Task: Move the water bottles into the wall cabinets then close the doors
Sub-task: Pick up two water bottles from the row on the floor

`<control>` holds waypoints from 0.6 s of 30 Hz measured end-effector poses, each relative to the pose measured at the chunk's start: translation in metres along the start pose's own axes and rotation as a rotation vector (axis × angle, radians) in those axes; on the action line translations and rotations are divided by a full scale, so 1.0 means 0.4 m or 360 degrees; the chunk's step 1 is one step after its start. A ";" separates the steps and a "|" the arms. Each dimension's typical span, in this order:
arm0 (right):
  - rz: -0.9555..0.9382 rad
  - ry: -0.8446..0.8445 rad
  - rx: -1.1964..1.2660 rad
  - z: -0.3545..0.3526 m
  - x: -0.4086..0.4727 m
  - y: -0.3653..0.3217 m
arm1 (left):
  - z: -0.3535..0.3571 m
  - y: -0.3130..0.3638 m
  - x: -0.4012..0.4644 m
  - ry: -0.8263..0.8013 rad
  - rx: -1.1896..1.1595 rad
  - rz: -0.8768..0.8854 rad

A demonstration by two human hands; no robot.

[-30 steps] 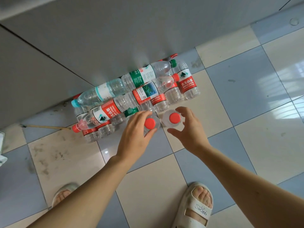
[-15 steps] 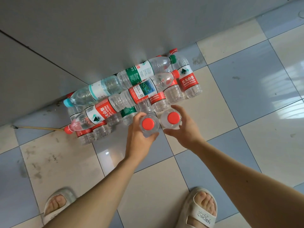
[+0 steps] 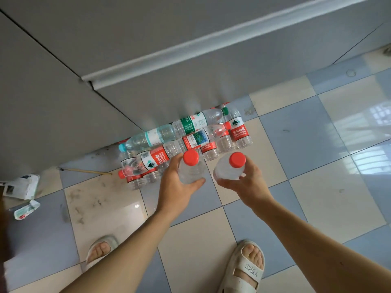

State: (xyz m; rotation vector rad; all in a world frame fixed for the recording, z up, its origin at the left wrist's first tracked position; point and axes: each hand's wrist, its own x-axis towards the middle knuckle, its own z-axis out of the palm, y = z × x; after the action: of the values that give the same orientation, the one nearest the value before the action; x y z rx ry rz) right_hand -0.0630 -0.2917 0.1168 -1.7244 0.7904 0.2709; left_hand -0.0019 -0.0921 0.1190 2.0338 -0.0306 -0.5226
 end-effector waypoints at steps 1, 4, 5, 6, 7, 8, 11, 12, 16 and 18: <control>-0.0026 -0.0012 0.0010 -0.015 -0.027 -0.056 | -0.034 0.049 -0.011 -0.0003 -0.0019 0.0005; -0.0118 -0.0038 0.0032 -0.056 -0.118 -0.229 | -0.143 0.195 -0.047 0.0030 -0.0073 0.0055; -0.0156 -0.0048 0.0046 -0.068 -0.152 -0.290 | -0.182 0.250 -0.063 0.0049 -0.0086 0.0063; -0.0207 -0.0053 0.0060 -0.081 -0.187 -0.354 | -0.222 0.310 -0.079 0.0060 -0.0109 0.0079; -0.0264 -0.0061 0.0064 -0.095 -0.224 -0.421 | -0.263 0.370 -0.096 0.0056 -0.0144 0.0100; -0.0314 -0.0074 0.0065 -0.108 -0.262 -0.486 | -0.302 0.428 -0.114 0.0041 -0.0182 0.0122; -0.0441 -0.0138 0.0057 -0.141 -0.392 -0.691 | -0.435 0.605 -0.185 0.0052 -0.0239 0.0206; -0.0489 -0.0162 0.0042 -0.153 -0.436 -0.758 | -0.483 0.660 -0.210 0.0078 -0.0243 0.0243; -0.0604 -0.0206 0.0040 -0.176 -0.612 -1.006 | -0.695 0.873 -0.332 0.0223 -0.0204 0.0345; -0.0663 -0.0244 0.0070 -0.175 -0.690 -1.121 | -0.802 0.962 -0.388 0.0305 -0.0249 0.0383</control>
State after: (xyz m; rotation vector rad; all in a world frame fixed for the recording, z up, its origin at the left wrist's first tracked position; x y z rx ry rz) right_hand -0.0016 -0.2063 0.6374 -1.7576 0.3119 0.0976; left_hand 0.0521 0.0168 0.6290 1.8865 -0.1139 -0.1729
